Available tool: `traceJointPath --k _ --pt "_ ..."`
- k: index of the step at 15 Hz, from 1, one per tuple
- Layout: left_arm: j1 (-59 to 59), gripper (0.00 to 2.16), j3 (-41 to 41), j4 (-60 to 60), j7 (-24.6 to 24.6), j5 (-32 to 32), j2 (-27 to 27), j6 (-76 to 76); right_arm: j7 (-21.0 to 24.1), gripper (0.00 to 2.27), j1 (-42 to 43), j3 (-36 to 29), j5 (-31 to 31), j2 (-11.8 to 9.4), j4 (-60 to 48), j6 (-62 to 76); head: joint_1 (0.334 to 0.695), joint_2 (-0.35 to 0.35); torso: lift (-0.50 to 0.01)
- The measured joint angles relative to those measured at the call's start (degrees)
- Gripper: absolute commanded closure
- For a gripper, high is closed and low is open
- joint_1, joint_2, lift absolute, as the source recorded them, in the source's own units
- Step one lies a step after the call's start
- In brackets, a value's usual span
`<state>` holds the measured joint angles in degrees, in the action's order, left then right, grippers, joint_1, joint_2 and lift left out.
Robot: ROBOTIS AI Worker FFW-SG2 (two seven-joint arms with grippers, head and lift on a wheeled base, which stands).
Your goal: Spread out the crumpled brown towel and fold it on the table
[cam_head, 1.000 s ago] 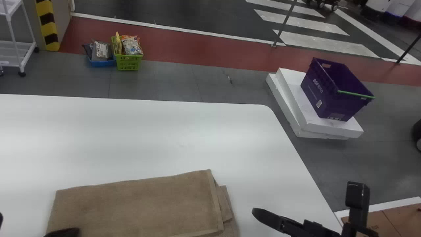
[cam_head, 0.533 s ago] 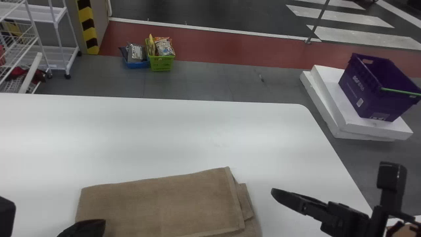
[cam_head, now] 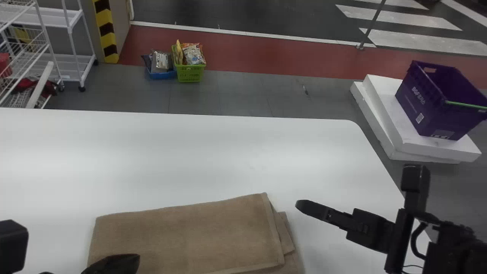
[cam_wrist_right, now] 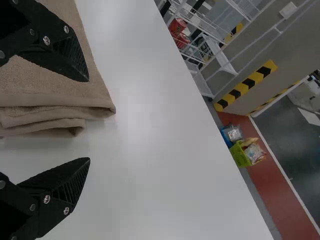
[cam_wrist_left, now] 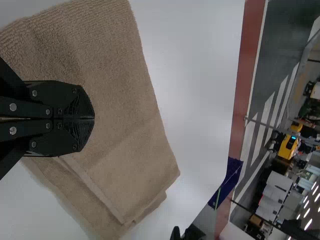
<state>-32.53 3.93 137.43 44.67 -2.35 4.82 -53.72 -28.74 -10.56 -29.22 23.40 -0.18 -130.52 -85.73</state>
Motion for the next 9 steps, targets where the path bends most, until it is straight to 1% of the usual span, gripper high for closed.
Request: traceJointPath --k 3,5,9 --pt "1.1 2.13 -0.7 -0.7 0.3 -1.6 0.2 -1.5 0.8 0.32 3.3 1.5 -0.6 0.0 2.6 -2.5 0.695 -0.172 -0.127" --pt "1.8 2.13 -0.8 -1.3 0.5 -2.3 0.2 -2.1 1.4 0.32 5.9 2.5 -2.3 0.0 3.7 -3.8 0.695 -0.160 -0.127" --pt "2.4 2.13 -0.9 -2.3 0.6 -2.7 0.2 -2.3 1.8 0.32 13.2 3.9 -4.5 0.0 9.2 -4.1 0.695 -0.142 -0.127"
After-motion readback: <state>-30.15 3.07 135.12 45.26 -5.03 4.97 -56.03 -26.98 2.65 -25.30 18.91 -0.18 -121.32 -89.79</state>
